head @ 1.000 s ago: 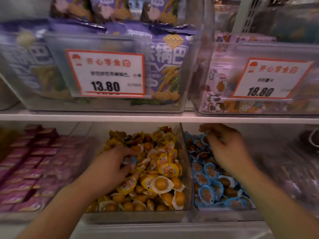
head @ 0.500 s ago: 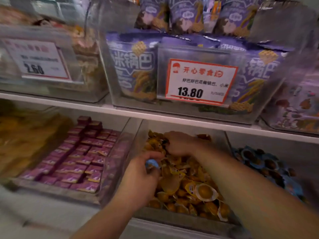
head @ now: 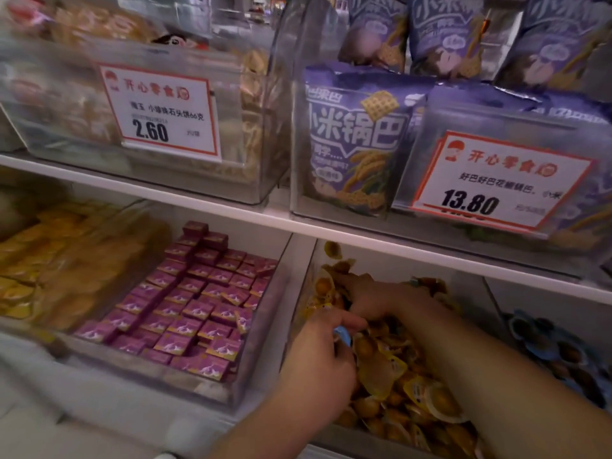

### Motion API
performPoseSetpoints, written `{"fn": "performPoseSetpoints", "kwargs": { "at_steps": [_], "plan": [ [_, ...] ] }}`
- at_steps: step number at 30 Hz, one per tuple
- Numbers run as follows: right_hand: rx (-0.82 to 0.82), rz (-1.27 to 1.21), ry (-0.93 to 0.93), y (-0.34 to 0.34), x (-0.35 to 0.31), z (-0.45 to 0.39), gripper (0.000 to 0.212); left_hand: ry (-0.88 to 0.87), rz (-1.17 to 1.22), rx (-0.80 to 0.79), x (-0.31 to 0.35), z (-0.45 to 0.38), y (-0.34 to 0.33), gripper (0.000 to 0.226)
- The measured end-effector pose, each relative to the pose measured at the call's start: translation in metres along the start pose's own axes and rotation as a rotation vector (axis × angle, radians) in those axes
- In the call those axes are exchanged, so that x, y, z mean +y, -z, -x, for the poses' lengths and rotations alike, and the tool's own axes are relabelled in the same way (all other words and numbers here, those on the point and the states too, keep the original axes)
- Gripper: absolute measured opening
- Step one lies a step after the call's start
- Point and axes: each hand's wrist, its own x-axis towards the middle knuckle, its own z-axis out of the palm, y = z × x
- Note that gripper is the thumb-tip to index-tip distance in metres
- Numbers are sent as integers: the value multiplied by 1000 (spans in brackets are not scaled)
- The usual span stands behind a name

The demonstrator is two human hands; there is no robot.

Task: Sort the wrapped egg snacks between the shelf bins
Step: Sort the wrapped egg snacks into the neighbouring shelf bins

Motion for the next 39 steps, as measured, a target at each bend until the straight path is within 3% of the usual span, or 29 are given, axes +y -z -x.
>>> {"fn": "performPoseSetpoints", "kwargs": {
  "at_steps": [6,12,17,20,23,25,26,27,30,33,36,39],
  "plan": [
    [136,33,16,-7,-12,-4,85,-11,-14,1,0,-3,-3,43],
    [135,-244,151,1,-13,-1,16,-24,-27,18,-1,-5,-6,44],
    [26,-459,92,11,-9,1,9,-43,-58,1,-3,-3,-5,43],
    [-111,-725,108,17,-8,10,17,-76,-62,-2,-4,-2,-4,43],
    [-252,-991,84,29,-9,23,6,-122,-30,-13,-3,0,-6,38],
    [-265,-1054,58,36,-8,34,29,-152,-13,1,-3,0,-7,31],
    [-259,-1043,56,39,-6,41,40,-155,-1,12,-4,0,-7,29],
    [-252,-1022,66,42,-5,49,38,-143,17,23,-5,-1,-7,27],
    [-316,-923,73,49,-5,80,3,-99,3,81,-11,-3,-6,30],
    [-339,-813,64,46,2,109,29,-146,-64,117,-8,0,-7,18],
    [-80,-568,184,37,1,139,21,-176,-132,156,-4,3,-8,27],
    [112,-334,235,19,1,162,31,-176,-215,150,0,4,-7,34]
  ]
}}
